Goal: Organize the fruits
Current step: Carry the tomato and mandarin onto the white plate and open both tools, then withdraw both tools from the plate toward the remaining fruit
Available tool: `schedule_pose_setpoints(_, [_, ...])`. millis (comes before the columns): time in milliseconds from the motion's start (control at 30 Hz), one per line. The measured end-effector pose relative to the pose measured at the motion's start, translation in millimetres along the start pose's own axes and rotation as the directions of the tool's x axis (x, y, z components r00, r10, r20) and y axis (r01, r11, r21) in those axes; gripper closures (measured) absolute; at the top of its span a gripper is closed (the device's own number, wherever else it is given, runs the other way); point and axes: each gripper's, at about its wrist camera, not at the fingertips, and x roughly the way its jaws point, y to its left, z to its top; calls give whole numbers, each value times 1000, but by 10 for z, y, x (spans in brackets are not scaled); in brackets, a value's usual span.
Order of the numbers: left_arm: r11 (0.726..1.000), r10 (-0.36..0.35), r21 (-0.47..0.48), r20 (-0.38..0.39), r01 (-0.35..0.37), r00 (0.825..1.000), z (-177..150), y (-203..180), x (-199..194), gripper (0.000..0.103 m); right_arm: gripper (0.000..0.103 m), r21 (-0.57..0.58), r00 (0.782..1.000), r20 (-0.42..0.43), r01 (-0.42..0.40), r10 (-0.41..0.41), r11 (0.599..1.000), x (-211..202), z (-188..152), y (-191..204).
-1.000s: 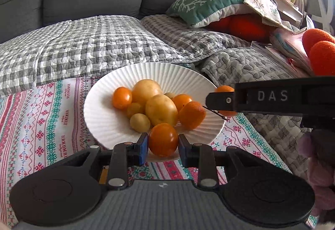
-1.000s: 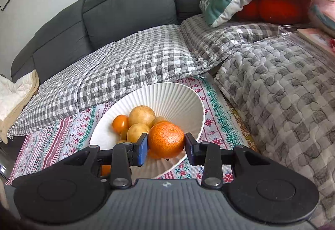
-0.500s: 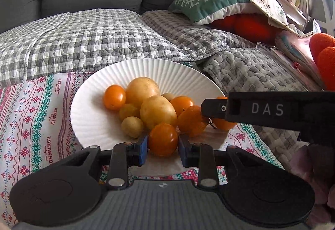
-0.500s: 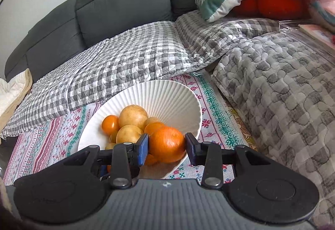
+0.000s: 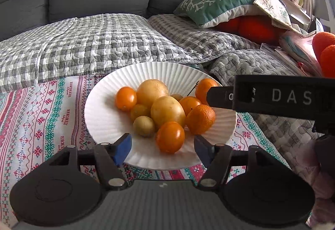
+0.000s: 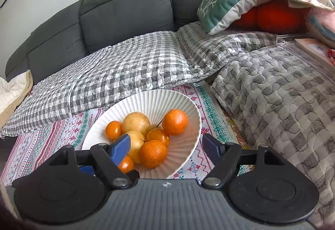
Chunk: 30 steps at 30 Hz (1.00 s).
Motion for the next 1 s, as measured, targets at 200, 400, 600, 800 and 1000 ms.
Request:
schedule_pose_setpoints(200, [1000, 14, 14, -5, -13, 1000, -12, -7, -117, 26, 17, -27, 1000, 0, -3, 3, 1000, -107, -34, 46])
schedule_pose_setpoints(400, [999, 22, 45, -21, -21, 1000, -32, -20, -267, 19, 10, -61, 1000, -11, -9, 8, 998, -231, -93, 116])
schedule_pose_setpoints(600, [998, 29, 48, -48, -27, 998, -100, 28, -440, 13, 5, -96, 1000, -13, -24, 22, 995, -385, -152, 181])
schedule_pose_setpoints(800, [998, 49, 41, -76, -46, 996, -194, 105, -598, 9, 2, -120, 999, -17, -32, 30, 992, -522, -213, 204])
schedule_pose_setpoints(1000, [998, 55, 47, -87, -51, 995, -309, 165, -755, 6, 1, -151, 999, -25, -43, 39, 988, -623, -269, 212])
